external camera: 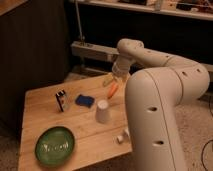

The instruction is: Place the white sponge in the ceramic bowl

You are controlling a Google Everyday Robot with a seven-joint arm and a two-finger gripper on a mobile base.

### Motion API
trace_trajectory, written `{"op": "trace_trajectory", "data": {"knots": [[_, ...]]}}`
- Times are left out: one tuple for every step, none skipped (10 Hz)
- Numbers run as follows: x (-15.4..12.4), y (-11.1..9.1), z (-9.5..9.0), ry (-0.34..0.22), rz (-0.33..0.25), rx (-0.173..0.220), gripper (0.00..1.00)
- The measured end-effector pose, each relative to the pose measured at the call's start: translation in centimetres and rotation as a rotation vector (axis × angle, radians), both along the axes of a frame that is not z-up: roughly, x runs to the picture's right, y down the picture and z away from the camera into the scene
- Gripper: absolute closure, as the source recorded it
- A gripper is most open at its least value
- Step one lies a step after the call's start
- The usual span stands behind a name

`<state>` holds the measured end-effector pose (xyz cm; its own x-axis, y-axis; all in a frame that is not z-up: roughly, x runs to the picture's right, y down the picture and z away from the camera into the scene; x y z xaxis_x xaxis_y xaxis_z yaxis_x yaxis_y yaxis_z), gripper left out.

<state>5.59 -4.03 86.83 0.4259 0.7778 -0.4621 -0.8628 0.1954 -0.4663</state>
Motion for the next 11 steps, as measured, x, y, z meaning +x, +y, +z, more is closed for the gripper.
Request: {"op": "trace_trajectory", "data": {"knots": [[0.00,-0.01,-0.01,0.000,0.000,0.000,0.20],[0.00,0.00,0.00,0.000,0.000,0.000,0.20],[0.00,0.00,0.00,0.000,0.000,0.000,0.20],[0.00,0.00,0.00,0.000,0.000,0.000,0.20],[0.00,0.00,0.00,0.000,0.000,0.000,0.20],[0.00,0.00,0.00,0.000,0.000,0.000,0.20],[0.00,0.00,0.00,0.000,0.000,0.000,0.20],[-0.01,-0.02,0.00,0.000,0.000,0.000,0.20],[-0.04,-0.04,-0.02,0.000,0.000,0.000,0.20],[-0.12,-0.08,-0.07,-0.003,-0.002,0.002,0.20],[-0.47,-0.17,-0.07,-0.012,-0.015,0.007,0.20]]}}
